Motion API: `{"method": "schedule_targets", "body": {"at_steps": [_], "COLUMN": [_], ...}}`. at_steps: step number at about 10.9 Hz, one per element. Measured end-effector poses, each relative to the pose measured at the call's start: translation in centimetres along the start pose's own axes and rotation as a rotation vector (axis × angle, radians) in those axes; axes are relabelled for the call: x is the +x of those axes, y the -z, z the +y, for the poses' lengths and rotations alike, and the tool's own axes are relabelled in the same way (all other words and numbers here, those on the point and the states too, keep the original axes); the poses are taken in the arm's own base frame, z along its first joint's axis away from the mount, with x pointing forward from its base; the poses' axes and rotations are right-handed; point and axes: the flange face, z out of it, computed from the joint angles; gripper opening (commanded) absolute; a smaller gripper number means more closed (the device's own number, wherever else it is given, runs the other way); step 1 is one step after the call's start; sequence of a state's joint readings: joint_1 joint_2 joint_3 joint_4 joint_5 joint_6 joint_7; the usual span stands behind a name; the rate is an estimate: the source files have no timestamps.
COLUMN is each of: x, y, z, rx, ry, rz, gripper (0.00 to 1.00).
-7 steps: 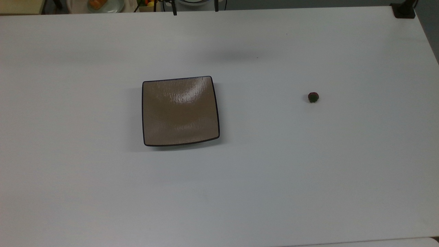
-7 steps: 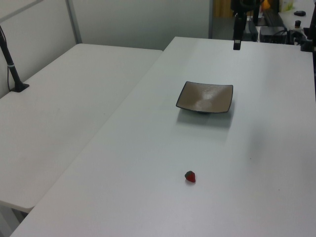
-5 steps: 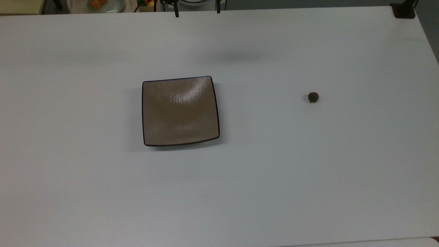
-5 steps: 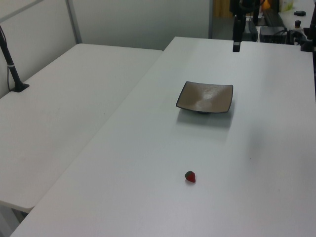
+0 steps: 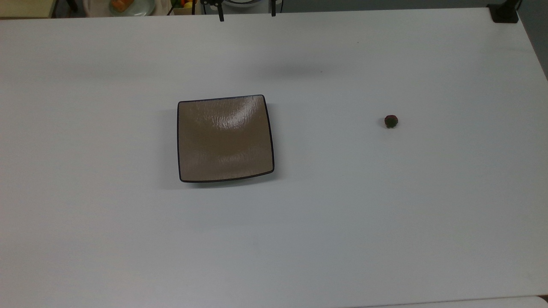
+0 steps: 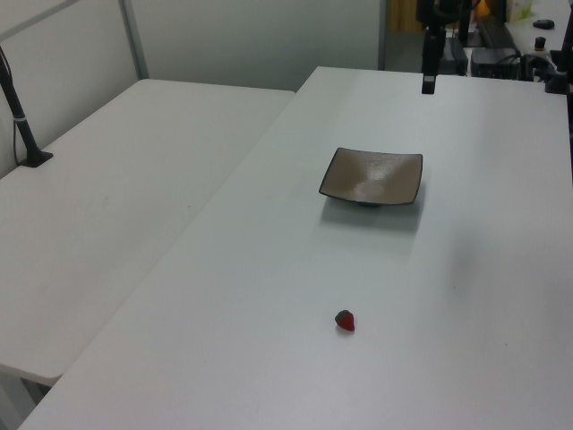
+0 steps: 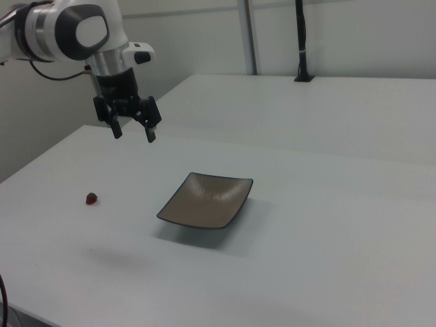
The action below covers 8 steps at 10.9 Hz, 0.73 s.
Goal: Strawberries on a ceramic plate
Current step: 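Move the open gripper from above the plate toward the strawberry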
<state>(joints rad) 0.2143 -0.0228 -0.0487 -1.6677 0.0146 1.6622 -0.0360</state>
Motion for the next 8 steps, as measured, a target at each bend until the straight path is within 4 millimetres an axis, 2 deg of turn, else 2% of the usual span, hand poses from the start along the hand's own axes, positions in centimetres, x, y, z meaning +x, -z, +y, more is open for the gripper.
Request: {"method": "schedule_targets", "body": {"at_steps": [4, 6, 8], "x": [0.0, 0.0, -0.3], "y": [0.0, 0.1, 0.3], "z": [-2.2, -4.3, -8.1], "rx": [0.002, 0.002, 0.006], "ry": [0.039, 0.076, 0.106], "rz": [0.000, 0.002, 0.006], "gripper": [1.00, 1.00, 1.00]}}
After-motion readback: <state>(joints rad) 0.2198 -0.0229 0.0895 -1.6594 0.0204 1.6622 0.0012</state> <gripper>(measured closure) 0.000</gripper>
